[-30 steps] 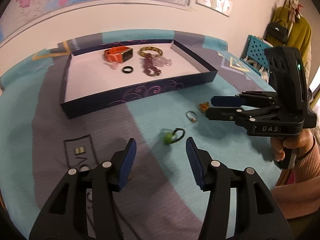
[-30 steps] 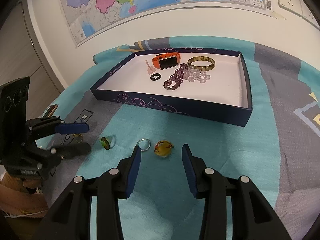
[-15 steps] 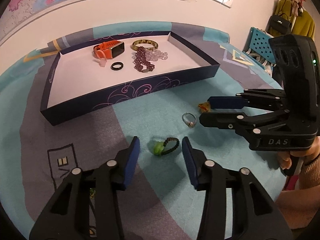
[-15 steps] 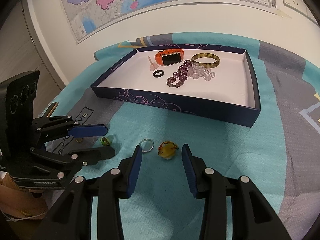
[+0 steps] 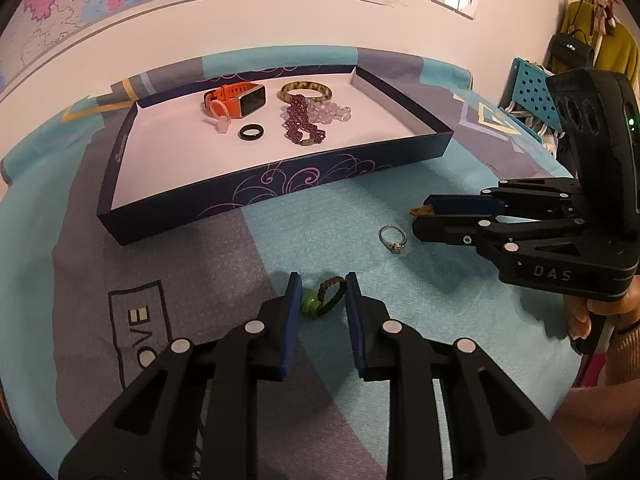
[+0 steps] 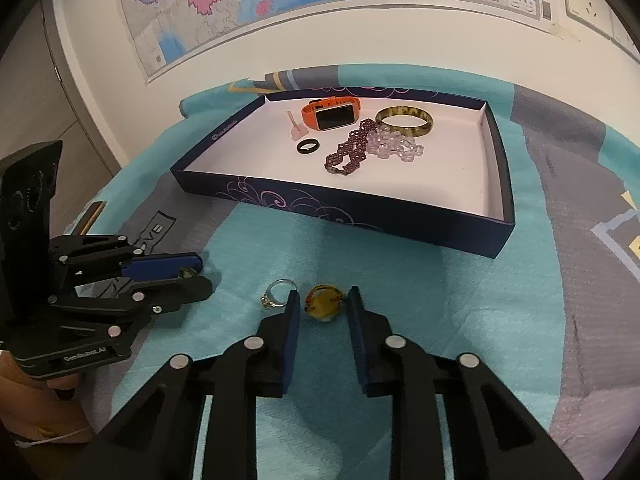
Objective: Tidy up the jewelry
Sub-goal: 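Grasp the green ring with the left tool while the right tool grasps the amber ring, then carry the green ring and amber ring into the box and release both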
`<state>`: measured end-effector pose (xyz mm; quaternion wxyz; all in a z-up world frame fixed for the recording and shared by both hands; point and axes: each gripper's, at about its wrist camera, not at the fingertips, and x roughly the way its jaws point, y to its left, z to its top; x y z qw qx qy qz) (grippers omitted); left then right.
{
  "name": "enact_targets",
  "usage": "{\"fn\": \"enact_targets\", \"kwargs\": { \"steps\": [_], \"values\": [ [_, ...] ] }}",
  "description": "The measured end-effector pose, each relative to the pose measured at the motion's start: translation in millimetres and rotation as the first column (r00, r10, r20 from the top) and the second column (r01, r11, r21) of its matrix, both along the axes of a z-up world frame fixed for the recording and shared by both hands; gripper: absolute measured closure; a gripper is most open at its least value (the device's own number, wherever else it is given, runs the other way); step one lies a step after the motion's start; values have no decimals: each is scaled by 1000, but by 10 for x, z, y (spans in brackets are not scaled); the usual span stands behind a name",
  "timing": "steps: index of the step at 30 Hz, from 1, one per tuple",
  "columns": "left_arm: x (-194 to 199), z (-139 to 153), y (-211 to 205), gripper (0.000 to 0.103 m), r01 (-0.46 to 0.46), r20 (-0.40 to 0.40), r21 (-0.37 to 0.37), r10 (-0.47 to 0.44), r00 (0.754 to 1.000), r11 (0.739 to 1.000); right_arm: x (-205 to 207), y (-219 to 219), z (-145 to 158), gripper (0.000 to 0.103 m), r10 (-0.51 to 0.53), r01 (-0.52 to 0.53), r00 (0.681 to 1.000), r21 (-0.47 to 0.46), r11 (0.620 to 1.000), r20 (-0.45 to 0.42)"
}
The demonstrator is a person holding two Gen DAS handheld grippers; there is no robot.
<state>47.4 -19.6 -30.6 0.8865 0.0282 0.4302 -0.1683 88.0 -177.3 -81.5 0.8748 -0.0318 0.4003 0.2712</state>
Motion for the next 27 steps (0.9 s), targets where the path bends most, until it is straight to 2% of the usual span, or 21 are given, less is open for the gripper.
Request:
{"fn": "enact_targets", "kwargs": {
  "steps": [12, 27],
  "values": [
    [-27, 39, 33, 81, -7, -1, -35, 7, 1000, 999, -16, -30, 21, 86, -16, 15, 1000, 6, 1000, 15],
    [-44, 79, 26, 81, -7, 11, -36, 8, 1000, 999, -72, -88, 61, 86, -14, 13, 1000, 48, 999, 15]
  ]
}}
